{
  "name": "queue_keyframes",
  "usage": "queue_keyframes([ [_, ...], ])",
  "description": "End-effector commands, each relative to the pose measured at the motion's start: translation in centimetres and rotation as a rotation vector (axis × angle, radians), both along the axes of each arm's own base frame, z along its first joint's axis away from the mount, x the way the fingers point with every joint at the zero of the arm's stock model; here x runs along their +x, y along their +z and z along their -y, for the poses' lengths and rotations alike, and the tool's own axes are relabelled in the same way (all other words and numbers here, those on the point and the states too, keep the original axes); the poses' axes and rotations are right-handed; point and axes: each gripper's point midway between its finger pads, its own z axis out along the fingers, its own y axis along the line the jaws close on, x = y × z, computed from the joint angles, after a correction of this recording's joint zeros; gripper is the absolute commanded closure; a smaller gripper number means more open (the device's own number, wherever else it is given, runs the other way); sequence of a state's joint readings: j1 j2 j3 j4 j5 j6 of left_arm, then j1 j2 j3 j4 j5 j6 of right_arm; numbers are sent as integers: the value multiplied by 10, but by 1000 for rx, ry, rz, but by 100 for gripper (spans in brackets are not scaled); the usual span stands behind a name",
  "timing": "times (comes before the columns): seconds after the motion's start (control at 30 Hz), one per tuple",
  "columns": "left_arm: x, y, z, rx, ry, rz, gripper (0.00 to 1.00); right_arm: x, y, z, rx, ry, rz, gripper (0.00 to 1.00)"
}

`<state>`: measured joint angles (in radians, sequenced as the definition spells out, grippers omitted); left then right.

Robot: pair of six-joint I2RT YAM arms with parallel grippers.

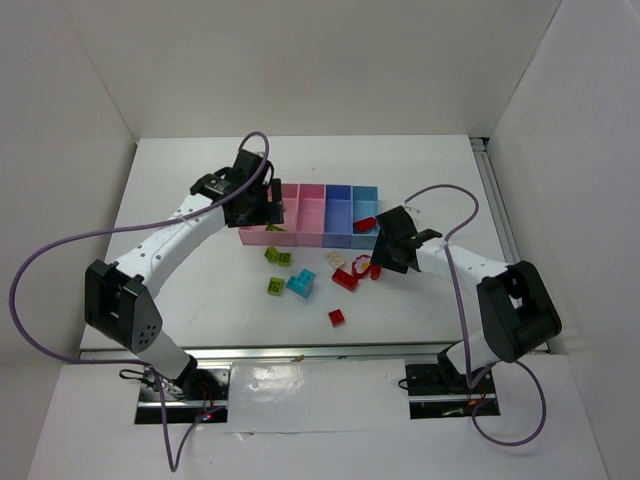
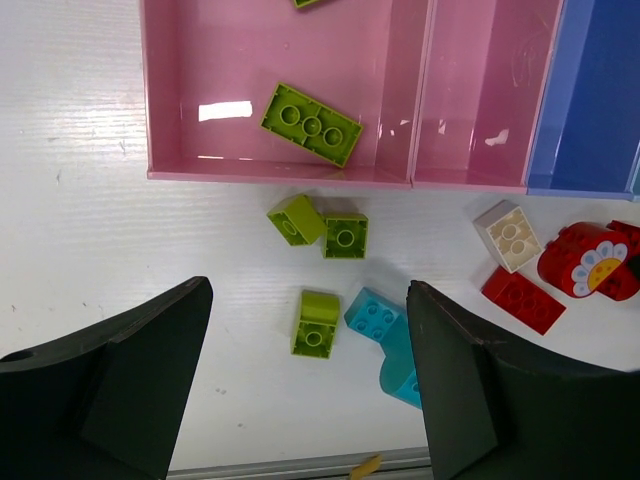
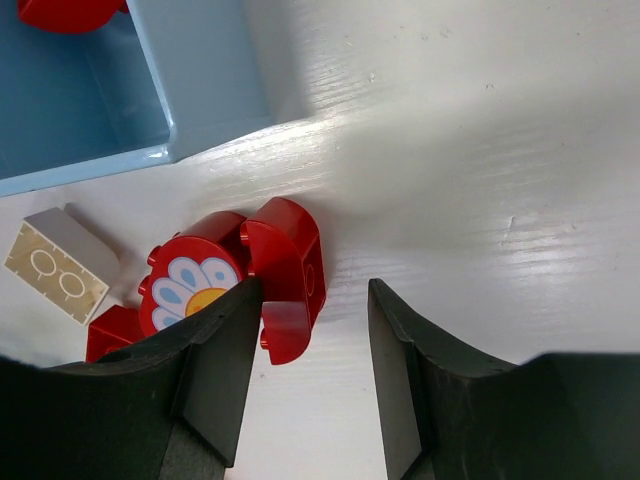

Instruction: Sort the legos into containers by color

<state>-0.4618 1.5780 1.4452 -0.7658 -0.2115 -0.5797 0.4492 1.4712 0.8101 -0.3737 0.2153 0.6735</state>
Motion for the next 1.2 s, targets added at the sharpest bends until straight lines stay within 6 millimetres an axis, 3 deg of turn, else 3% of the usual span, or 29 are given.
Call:
queue_keyframes([
  [0.0,0,-1,2,1,-2,5,11,-12,-2,14,-45,-32,-23,46],
  [0.13,-1,-11,1,13,-2,-19,11,-11,-1,12,-40,-8,-18,46],
  [0.3,-2,-13,5,8,-4,-20,11,-15,-16,8,-64,18,-56,46],
  [0.53,-8,-23,6,18,-13,-39,11,-15,-11,8,-92,10,-43,59],
  [0.77,-9,-26,9,4,-23,-46,11,-29,6,46,-230,-114,-46,59],
  [0.83,-10,-29,12,9,-32,-56,11,-29,15,46,-217,-117,-24,59],
  [0.93,-10,-33,13,14,-32,-64,11,-26,27,36,-157,-87,15,50],
  [0.97,-8,-30,14,9,-32,-56,11,-27,26,34,-150,-72,8,36],
  [1.03,-8,-30,14,9,-32,-56,11,-23,33,28,-116,-63,26,24],
  [1.17,-8,-29,18,5,-41,-47,11,-22,31,18,-82,-32,19,14],
])
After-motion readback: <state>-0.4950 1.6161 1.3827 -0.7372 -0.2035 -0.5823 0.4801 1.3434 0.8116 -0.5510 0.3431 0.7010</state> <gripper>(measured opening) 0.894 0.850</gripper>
